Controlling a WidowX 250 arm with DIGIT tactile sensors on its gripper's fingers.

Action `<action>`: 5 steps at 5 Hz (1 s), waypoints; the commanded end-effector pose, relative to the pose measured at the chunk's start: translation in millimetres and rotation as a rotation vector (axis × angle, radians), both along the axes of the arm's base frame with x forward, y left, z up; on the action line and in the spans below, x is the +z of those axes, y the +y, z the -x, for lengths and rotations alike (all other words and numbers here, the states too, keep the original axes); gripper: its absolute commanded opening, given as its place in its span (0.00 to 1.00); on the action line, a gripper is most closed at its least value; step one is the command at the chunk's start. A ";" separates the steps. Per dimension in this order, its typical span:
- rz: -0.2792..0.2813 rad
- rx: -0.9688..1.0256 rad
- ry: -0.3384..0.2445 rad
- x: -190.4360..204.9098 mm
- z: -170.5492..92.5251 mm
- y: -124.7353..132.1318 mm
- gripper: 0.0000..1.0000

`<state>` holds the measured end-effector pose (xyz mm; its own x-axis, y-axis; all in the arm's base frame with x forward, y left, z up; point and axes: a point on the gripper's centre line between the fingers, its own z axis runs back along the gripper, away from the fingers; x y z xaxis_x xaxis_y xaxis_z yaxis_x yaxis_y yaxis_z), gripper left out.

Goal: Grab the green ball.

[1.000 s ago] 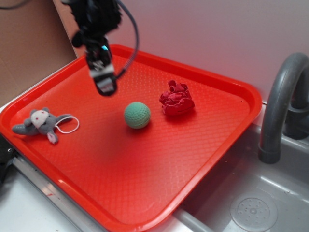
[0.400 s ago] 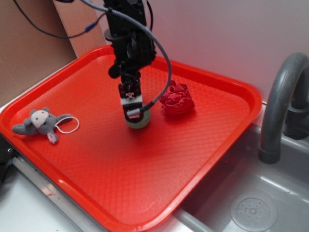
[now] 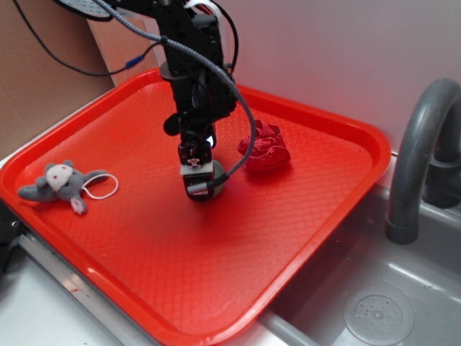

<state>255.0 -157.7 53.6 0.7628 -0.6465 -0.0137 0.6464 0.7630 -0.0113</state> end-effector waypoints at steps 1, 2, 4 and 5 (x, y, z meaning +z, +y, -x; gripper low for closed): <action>-0.013 0.015 0.040 -14.4 1.3 -3.2 0.57; -0.016 0.023 0.036 -14.3 3.2 -0.3 0.00; -0.033 0.333 -0.172 74.5 -0.1 41.9 0.00; 0.066 0.593 -0.146 120.7 11.9 88.2 0.00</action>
